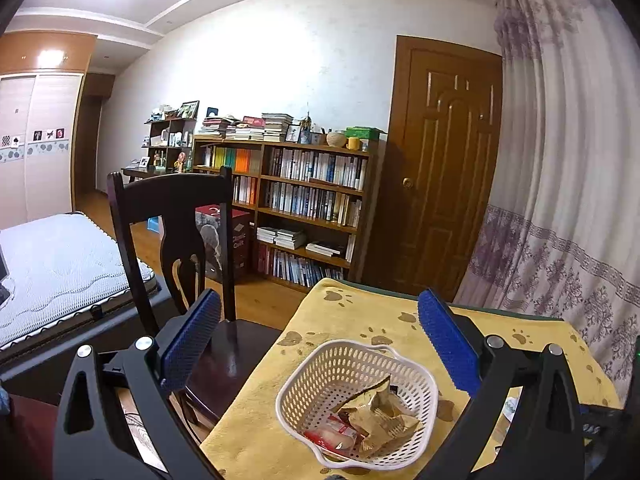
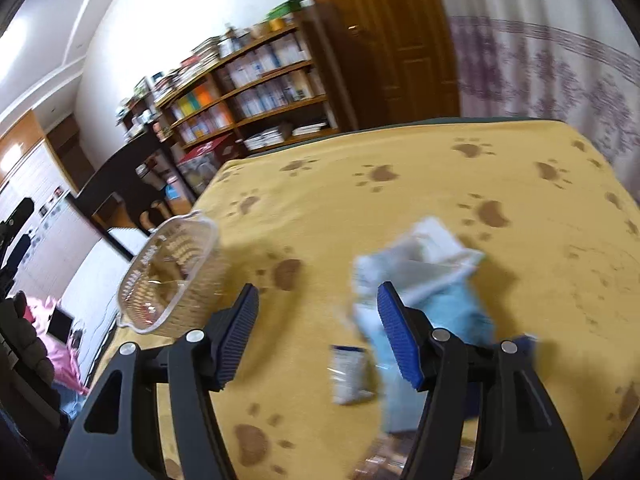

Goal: Organize snacks
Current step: 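Move the right tool back toward the remaining snacks on the table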

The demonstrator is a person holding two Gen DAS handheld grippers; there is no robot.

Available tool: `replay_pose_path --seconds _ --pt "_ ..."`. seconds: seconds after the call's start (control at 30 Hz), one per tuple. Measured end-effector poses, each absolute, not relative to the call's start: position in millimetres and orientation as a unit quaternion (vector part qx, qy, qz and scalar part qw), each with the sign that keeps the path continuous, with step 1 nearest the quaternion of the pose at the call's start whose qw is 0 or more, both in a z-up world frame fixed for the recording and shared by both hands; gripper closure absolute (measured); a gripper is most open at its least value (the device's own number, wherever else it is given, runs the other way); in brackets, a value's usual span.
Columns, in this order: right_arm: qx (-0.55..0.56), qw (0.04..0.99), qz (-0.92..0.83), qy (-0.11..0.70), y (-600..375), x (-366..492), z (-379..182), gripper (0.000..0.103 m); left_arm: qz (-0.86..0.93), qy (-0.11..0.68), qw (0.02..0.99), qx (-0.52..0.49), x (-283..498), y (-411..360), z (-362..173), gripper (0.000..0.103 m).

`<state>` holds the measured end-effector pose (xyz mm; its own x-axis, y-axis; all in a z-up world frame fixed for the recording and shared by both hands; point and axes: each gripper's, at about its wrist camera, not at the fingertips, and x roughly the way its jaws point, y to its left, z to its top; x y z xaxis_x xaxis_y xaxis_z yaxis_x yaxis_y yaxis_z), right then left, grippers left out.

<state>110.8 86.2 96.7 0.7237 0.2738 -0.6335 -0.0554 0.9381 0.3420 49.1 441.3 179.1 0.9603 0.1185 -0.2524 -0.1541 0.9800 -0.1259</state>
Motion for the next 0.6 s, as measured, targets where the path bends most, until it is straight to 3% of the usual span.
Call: replay_pose_path --seconds 0.3,0.6 --pt "0.181 0.909 0.03 0.374 21 66 69 0.04 0.06 0.125 0.988 -0.062 48 432 180 0.003" --pt "0.197 0.898 0.043 0.391 17 45 46 0.04 0.051 0.125 0.99 -0.051 46 422 181 0.003"
